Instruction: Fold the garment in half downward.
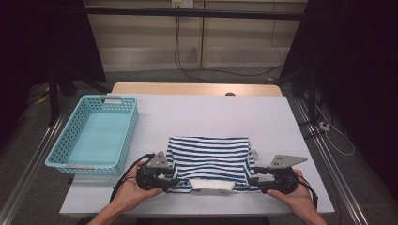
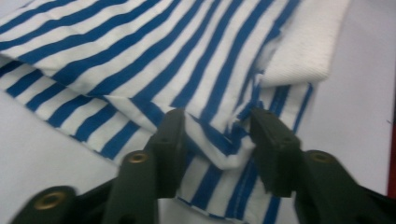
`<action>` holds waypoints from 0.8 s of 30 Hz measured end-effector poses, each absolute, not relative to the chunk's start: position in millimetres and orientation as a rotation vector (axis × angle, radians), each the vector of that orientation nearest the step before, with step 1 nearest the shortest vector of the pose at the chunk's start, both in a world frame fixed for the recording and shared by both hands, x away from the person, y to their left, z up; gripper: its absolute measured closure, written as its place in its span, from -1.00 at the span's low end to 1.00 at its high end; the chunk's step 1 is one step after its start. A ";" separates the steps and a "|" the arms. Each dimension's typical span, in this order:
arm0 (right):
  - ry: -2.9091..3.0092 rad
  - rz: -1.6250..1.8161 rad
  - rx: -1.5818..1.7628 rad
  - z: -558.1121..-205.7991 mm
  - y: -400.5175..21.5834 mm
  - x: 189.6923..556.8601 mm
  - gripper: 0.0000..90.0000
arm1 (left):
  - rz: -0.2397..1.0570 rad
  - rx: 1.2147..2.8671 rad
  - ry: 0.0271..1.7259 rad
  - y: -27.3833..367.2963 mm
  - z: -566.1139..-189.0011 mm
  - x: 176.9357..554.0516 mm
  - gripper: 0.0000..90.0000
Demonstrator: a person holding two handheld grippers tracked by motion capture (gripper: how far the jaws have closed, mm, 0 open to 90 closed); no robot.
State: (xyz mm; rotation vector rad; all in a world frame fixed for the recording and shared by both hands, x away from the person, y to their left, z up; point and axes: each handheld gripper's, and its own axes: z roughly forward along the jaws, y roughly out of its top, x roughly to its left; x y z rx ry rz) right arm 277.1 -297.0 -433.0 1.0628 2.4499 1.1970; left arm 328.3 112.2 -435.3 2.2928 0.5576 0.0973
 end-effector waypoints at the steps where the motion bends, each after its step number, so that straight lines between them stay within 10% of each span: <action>1: 2.438 1.213 1.069 -432.7 -296.9 277.7 -0.07 | 0.102 2.291 0.558 113.1 -434.4 329.3 0.17; 24: 2.284 1.384 1.095 -425.2 -278.1 285.9 -0.57 | 0.229 2.056 0.723 132.5 -423.3 355.8 -0.78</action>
